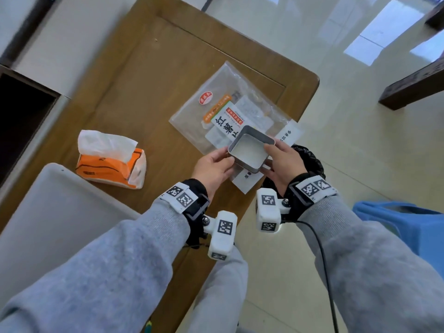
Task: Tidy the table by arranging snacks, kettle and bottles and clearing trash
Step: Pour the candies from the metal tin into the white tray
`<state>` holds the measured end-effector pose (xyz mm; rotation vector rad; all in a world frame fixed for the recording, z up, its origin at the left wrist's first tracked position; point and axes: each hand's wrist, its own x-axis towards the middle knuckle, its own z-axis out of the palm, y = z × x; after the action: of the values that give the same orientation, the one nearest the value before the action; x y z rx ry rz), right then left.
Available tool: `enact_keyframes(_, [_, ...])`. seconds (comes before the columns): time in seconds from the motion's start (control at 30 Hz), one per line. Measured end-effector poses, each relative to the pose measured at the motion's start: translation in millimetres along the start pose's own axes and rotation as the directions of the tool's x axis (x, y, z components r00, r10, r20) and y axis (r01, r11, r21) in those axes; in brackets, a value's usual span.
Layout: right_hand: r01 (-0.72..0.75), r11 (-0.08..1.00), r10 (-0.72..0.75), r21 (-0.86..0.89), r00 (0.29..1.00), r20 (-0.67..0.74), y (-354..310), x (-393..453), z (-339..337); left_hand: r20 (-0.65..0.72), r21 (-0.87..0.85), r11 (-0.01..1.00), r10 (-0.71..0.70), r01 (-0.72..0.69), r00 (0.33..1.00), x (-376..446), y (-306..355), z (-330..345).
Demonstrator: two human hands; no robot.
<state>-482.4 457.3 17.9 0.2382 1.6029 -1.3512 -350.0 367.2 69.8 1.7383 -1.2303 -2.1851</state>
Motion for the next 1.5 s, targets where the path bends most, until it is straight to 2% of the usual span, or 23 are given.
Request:
enact_keyframes(0.23, [0.058, 0.960, -0.063, -0.275, 0.998, -0.012, 13, -19, 115, -0.040, -0.080, 0.997, 0.019, -0.022, 0.999, -16, 11, -106])
enact_keyframes(0.37, [0.072, 0.947, -0.081, -0.313, 0.997, -0.014, 15, -26, 178, -0.050, -0.111, 0.992, 0.046, -0.052, 0.998, -18, 25, -165])
enact_keyframes(0.6, [0.154, 0.963, -0.182, -0.221, 0.976, -0.116, 11, -33, 279, -0.159, -0.165, 0.980, 0.082, -0.108, 0.984, -9, 40, -272])
enact_keyframes(0.8, [0.162, 0.971, -0.162, -0.176, 0.987, 0.018, 21, -39, 362, -0.227, -0.301, 0.945, 0.062, -0.131, 0.972, 8, 51, -352])
enact_keyframes(1.0, [0.102, 0.986, -0.089, -0.130, 0.991, 0.104, 42, -31, 414, -0.243, -0.340, 0.932, 0.040, -0.124, 0.969, 28, 62, -396])
enact_keyframes(1.23, [0.060, 0.975, -0.026, -0.216, 0.987, 0.157, 32, 5, 450, -0.253, -0.326, 0.940, 0.016, -0.101, 0.967, 63, 85, -420])
enact_keyframes(1.5, [0.095, 0.948, -0.016, -0.304, 0.967, 0.253, 3, 32, 513, -0.335, -0.458, 0.875, -0.009, -0.155, 0.942, 96, 127, -452])
